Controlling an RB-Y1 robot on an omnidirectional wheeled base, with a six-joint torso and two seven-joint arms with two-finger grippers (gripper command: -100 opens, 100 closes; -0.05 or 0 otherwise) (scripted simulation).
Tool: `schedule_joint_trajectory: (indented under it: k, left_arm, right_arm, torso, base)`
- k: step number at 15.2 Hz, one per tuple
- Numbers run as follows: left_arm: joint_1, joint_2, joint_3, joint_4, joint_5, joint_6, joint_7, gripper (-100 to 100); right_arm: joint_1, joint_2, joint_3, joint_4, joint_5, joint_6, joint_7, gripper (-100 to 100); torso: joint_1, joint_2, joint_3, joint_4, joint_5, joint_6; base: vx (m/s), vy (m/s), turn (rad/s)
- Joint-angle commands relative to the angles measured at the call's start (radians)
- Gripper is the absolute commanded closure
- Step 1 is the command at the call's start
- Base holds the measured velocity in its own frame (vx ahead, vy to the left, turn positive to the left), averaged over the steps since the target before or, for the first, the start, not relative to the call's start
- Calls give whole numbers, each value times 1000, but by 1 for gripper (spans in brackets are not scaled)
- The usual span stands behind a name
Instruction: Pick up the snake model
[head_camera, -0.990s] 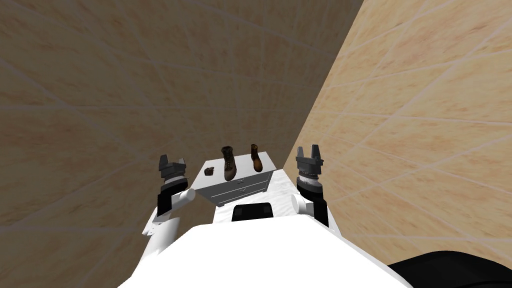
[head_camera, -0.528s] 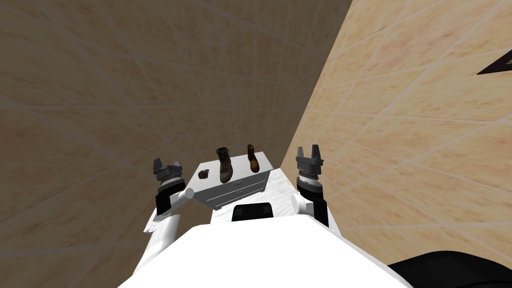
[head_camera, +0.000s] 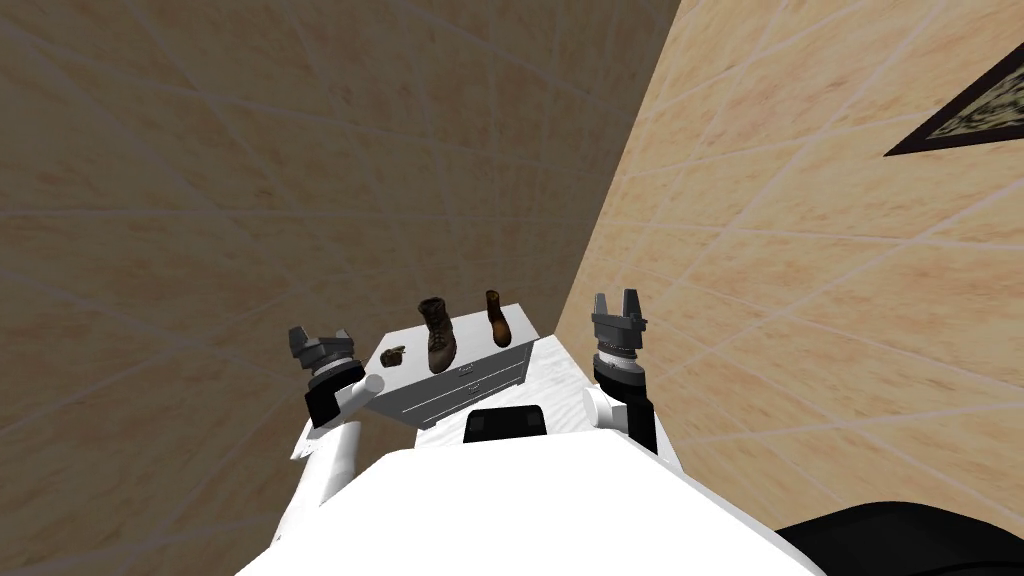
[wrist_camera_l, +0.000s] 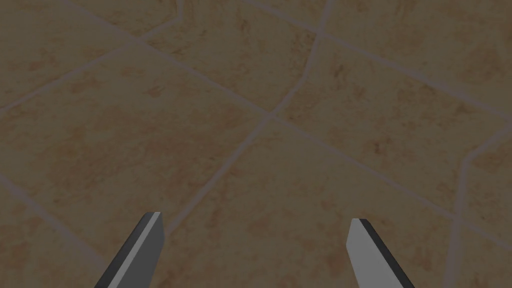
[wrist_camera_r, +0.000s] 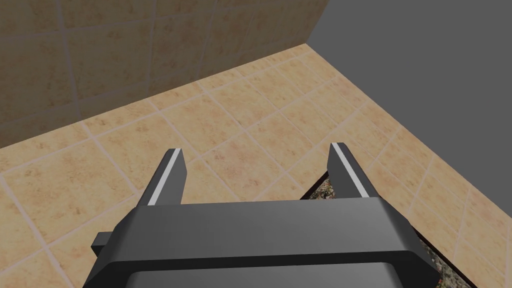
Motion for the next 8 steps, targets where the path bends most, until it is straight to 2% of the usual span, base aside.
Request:
schedule_joint_trajectory:
  k: [1, 2, 3, 5, 6, 8]
  left_arm:
    - [-19, 1, 27, 50, 14, -11, 8, -100]
    - [-19, 1, 27, 65, 14, -11, 8, -100]
    - [-50, 4, 67, 91, 33, -22, 16, -100]
    - [-50, 4, 67, 129, 33, -22, 16, -100]
    - [-81, 7, 105, 157, 52, -33, 24, -100]
    - [-81, 7, 105, 192, 52, -33, 24, -100]
  right_arm:
    - [0, 0, 0, 0, 0, 0, 0, 0]
    - [0, 0, 0, 0, 0, 0, 0, 0]
    - [0, 0, 0, 0, 0, 0, 0, 0]
    - [0, 0, 0, 0, 0, 0, 0, 0]
    - [0, 0, 0, 0, 0, 0, 0, 0]
    - [0, 0, 0, 0, 0, 0, 0, 0]
  torso:
    - [0, 0, 0, 0, 0, 0]
    - [0, 0, 0, 0, 0, 0]
    - [0, 0, 0, 0, 0, -1]
    - [0, 0, 0, 0, 0, 0]
    - [0, 0, 0, 0, 0, -1]
    - [0, 0, 0, 0, 0, 0]
  base:
    - [19, -42, -151]
    - [13, -28, -60]
    - [20, -41, -139]
    - [18, -35, -91]
    - [14, -30, -121]
    - [15, -26, -103]
